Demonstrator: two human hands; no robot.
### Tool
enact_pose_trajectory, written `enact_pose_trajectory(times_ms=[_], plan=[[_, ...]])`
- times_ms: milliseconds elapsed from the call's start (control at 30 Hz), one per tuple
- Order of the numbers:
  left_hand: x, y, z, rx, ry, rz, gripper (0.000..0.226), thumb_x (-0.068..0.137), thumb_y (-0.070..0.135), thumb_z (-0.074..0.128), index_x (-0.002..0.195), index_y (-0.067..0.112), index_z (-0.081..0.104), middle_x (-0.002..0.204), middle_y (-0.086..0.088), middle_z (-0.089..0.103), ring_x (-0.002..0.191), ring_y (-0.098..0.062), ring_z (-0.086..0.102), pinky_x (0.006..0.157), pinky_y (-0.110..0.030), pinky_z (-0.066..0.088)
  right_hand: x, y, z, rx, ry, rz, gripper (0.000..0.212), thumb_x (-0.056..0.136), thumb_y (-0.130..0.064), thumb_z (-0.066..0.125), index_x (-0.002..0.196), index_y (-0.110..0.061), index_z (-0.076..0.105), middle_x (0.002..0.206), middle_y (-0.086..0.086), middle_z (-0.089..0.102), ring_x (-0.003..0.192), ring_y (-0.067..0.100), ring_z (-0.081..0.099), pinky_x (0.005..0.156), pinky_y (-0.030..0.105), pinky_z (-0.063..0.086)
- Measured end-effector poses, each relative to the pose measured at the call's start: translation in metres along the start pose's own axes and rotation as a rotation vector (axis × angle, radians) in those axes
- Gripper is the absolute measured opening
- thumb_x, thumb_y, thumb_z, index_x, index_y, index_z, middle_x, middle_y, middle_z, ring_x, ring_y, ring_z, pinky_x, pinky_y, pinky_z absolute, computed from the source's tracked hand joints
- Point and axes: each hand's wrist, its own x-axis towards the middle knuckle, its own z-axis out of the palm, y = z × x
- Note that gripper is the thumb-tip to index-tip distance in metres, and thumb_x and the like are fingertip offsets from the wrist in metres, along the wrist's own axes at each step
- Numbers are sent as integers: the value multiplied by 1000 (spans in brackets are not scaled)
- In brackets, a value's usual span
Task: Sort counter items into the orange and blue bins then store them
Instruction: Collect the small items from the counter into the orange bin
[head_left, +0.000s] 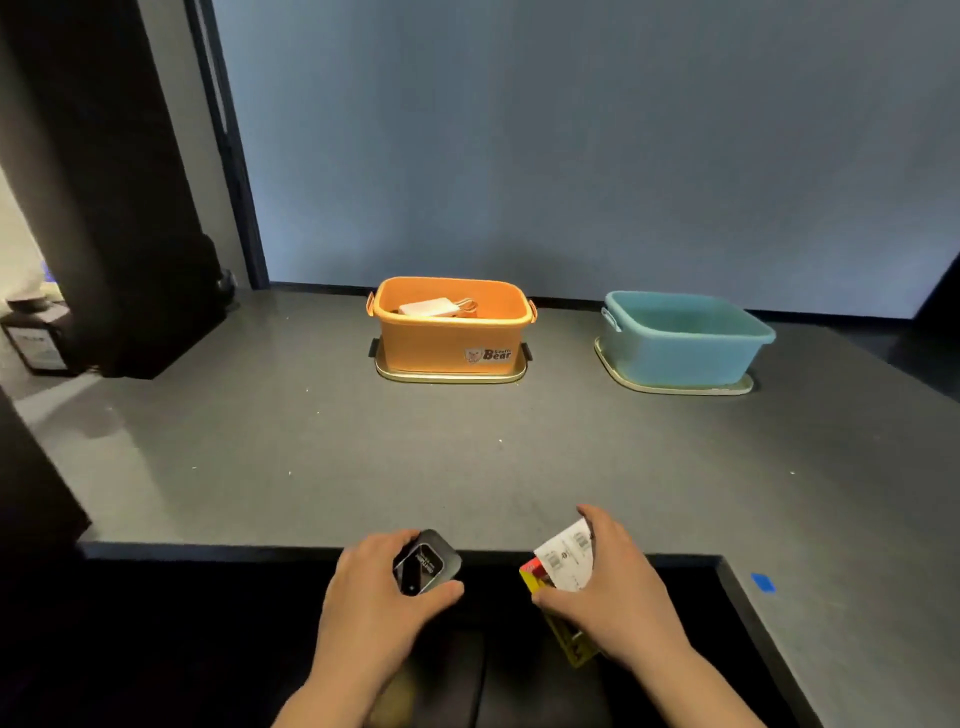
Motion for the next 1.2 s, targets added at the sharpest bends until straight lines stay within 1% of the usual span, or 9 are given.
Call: enact_pose_trajectory(times_ms=[100, 233, 300, 467, 567, 700, 900, 1067, 1200], plan=[[70, -10, 3, 10, -13, 55, 69, 58, 60, 78, 119, 35, 57, 97, 24, 50, 99, -2, 43, 76, -21, 35, 59, -13, 19, 2, 36, 17, 102, 61, -47, 80, 144, -30, 25, 131, -7, 45, 116, 15, 49, 90, 30, 45], [155, -20, 4, 22, -25, 107, 68, 60, 59, 77, 121, 34, 57, 100, 22, 51, 100, -3, 41, 81, -22, 36, 132, -35, 36, -30, 45, 70, 103, 61, -50, 78, 146, -31, 21, 137, -7, 42, 119, 16, 49, 85, 29, 43], [187, -25, 6, 36, -41, 102, 68, 61, 61, 75, 121, 36, 55, 100, 23, 50, 100, -2, 40, 79, -22, 35, 161, -43, 43, 6, 82, 106, 106, 60, -51, 77, 146, -34, 17, 136, -9, 41, 118, 16, 50, 86, 29, 44], [238, -31, 32, 78, -159, 86, 67, 62, 60, 74, 122, 38, 53, 101, 23, 48, 102, -3, 39, 83, -23, 37, 201, -34, 60, 81, 69, 206, 122, 57, -51, 80, 147, -36, -1, 137, -10, 34, 116, 13, 47, 89, 31, 47], [255, -30, 50, 71, -198, 89, 66, 61, 62, 74, 120, 40, 53, 98, 24, 47, 100, -3, 38, 87, -24, 37, 223, -27, 63, 68, 96, 222, 123, 57, -49, 81, 147, -34, -3, 137, -8, 33, 118, 14, 47, 93, 33, 47], [268, -37, 63, 140, -211, 50, 68, 60, 64, 72, 121, 42, 52, 99, 24, 46, 101, -4, 37, 87, -24, 36, 256, -29, 71, -27, 84, 148, 112, 61, -47, 80, 143, -30, 7, 135, -8, 29, 118, 15, 46, 92, 34, 48], [297, -36, 81, 201, -217, -3, 75, 61, 68, 68, 128, 44, 44, 106, 21, 45, 114, -7, 38, 96, -26, 36, 290, -24, 76, -103, 14, 99, 89, 58, -56, 72, 129, -30, 24, 113, -9, 31, 110, 14, 48, 84, 28, 45], [306, -34, 108, 246, -224, 13, 72, 65, 68, 66, 129, 44, 42, 107, 20, 44, 114, -7, 38, 93, -23, 33, 304, -4, 68, -145, -16, 99, 81, 59, -66, 67, 123, -31, 33, 115, -10, 37, 119, 13, 39, 93, 26, 39], [301, -48, 122, 279, -161, -3, 73, 67, 69, 65, 132, 45, 40, 113, 22, 44, 116, -6, 35, 92, -23, 28, 309, 5, 66, -184, 0, 71, 66, 62, -69, 60, 116, -38, 42, 109, -15, 45, 114, 13, 40, 90, 27, 35]])
